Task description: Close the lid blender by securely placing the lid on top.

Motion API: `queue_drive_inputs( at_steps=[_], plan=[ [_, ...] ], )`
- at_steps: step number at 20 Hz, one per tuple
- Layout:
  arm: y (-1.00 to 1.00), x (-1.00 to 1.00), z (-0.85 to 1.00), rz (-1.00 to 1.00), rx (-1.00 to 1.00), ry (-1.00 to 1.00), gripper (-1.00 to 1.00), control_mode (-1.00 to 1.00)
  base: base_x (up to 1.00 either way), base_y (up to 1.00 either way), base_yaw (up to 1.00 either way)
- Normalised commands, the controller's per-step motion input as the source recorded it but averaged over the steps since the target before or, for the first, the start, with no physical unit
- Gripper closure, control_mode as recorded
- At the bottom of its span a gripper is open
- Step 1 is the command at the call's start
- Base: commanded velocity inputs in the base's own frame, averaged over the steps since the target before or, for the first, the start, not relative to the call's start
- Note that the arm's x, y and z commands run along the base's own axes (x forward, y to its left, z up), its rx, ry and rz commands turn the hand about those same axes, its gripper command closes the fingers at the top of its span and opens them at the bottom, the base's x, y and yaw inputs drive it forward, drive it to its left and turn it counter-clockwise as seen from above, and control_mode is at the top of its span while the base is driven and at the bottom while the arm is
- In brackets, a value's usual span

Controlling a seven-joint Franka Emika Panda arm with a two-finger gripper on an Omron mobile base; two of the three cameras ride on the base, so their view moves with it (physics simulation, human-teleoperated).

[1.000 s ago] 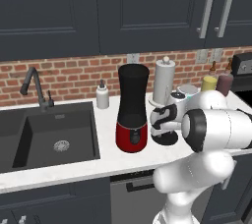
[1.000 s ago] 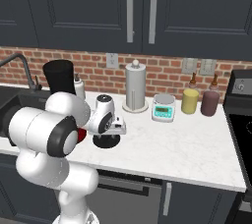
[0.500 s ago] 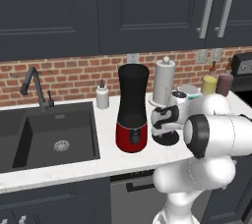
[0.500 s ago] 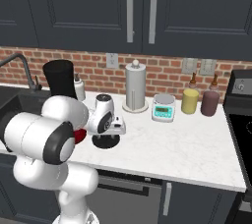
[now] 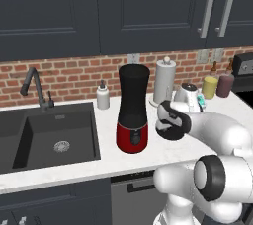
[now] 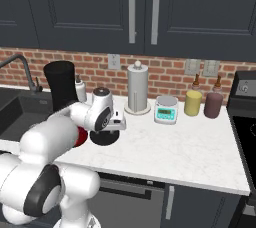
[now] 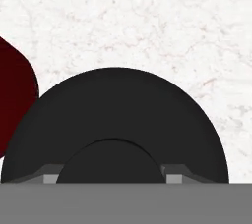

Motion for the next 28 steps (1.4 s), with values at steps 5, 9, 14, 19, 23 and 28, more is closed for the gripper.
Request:
queue_drive_inputs(
  at_steps=[5, 9, 14, 19, 23, 28],
  plan=[
    [0.00, -0.34, 0.71, 0.00, 0.00, -0.04, 1.00, -1.00, 0.00, 0.00, 0.00],
    [0.00, -0.33, 0.77, 0.00, 0.00, -0.01, 1.00, -1.00, 0.00, 0.00, 0.00],
    [0.00, -0.24, 0.82, 0.00, 0.00, 0.00, 1.00, -1.00, 0.00, 0.00, 0.00],
    [0.00, -0.29, 0.79, 0.00, 0.00, 0.00, 1.00, -1.00, 0.00, 0.00, 0.00],
    [0.02, -0.24, 0.71, 0.00, 0.00, 0.00, 1.00, -1.00, 0.00, 0.00, 0.00],
    [0.19, -0.17, 0.61, 0.00, 0.00, 0.00, 1.00, -1.00, 0.00, 0.00, 0.00]
  ],
)
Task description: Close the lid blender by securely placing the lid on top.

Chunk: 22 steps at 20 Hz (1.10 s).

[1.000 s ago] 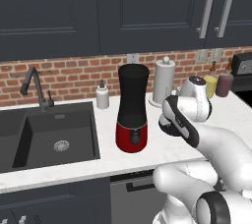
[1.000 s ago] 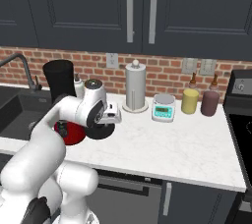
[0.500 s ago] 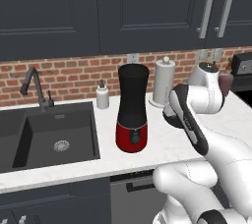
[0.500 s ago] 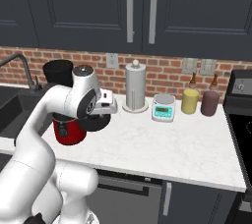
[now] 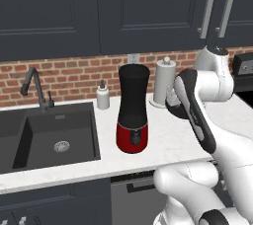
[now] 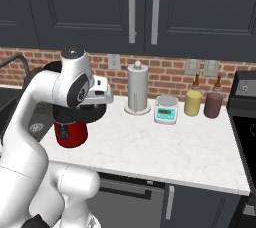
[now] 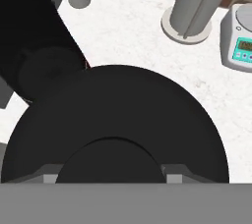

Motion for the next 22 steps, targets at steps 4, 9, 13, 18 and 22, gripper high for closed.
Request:
queue_drive_inputs(
  at_steps=[4, 9, 13, 18, 22],
  plan=[
    [0.25, -0.14, 0.57, 0.01, 0.00, 0.00, 1.00, -1.00, 0.00, 0.00, 0.00],
    [0.33, -0.04, 0.55, 0.02, 0.00, 0.00, 1.00, -1.00, 0.00, 0.00, 0.00],
    [0.38, 0.00, 0.42, 0.02, 0.00, 0.00, 1.00, -1.00, 0.00, 0.00, 0.00],
    [0.46, 0.00, 0.34, 0.01, 0.00, 0.00, 1.00, -1.00, 0.00, 0.00, 0.00],
    [0.43, 0.01, 0.22, 0.00, 0.00, 0.00, 1.00, -1.00, 0.00, 0.00, 0.00]
  ],
)
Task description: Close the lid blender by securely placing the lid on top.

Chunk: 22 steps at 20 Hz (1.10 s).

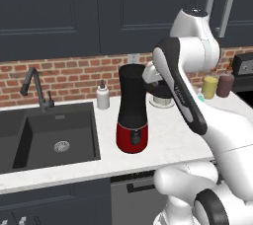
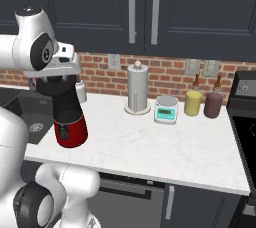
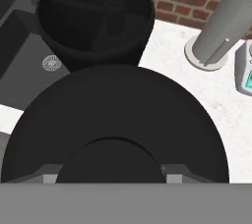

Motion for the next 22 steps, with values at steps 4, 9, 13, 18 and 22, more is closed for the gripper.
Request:
queue_drive_inputs(
  at_steps=[4, 9, 13, 18, 22],
  plan=[
    [0.38, 0.10, 0.11, 0.00, 0.00, 0.00, 1.00, -1.00, 0.00, 0.00, 0.00],
    [0.23, 0.17, 0.01, 0.00, 0.00, 0.00, 1.00, -1.00, 0.00, 0.00, 0.00],
    [0.11, 0.26, 0.00, 0.00, 0.00, 0.00, 1.00, -1.00, 0.00, 0.00, 0.00],
    [0.06, 0.32, 0.00, 0.00, 0.00, 0.00, 1.00, -1.00, 0.00, 0.00, 0.00],
    [0.11, 0.31, 0.00, 0.00, 0.00, 0.00, 1.00, -1.00, 0.00, 0.00, 0.00]
  ],
)
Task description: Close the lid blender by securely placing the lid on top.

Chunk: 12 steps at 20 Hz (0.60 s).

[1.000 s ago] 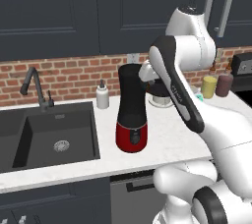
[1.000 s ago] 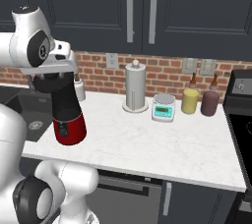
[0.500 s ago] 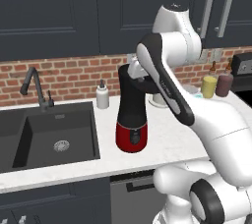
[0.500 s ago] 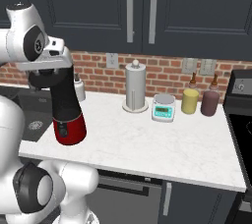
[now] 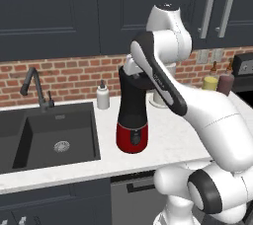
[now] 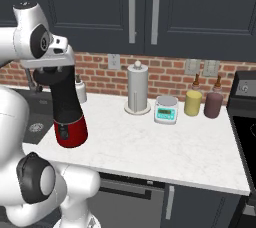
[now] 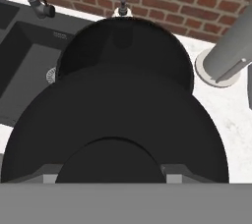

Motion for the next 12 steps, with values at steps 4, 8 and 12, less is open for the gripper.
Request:
queue_drive_inputs(
  at_steps=[4, 8, 12],
  plan=[
    [0.17, 0.25, 0.00, 0.00, 0.00, 0.00, 1.00, -1.00, 0.00, 0.00, 0.00],
    [0.20, 0.24, 0.00, 0.00, 0.00, 0.00, 1.00, -1.00, 0.00, 0.00, 0.00],
    [0.09, 0.29, 0.00, 0.00, 0.00, 0.00, 1.00, -1.00, 0.00, 0.00, 0.00]
  ],
)
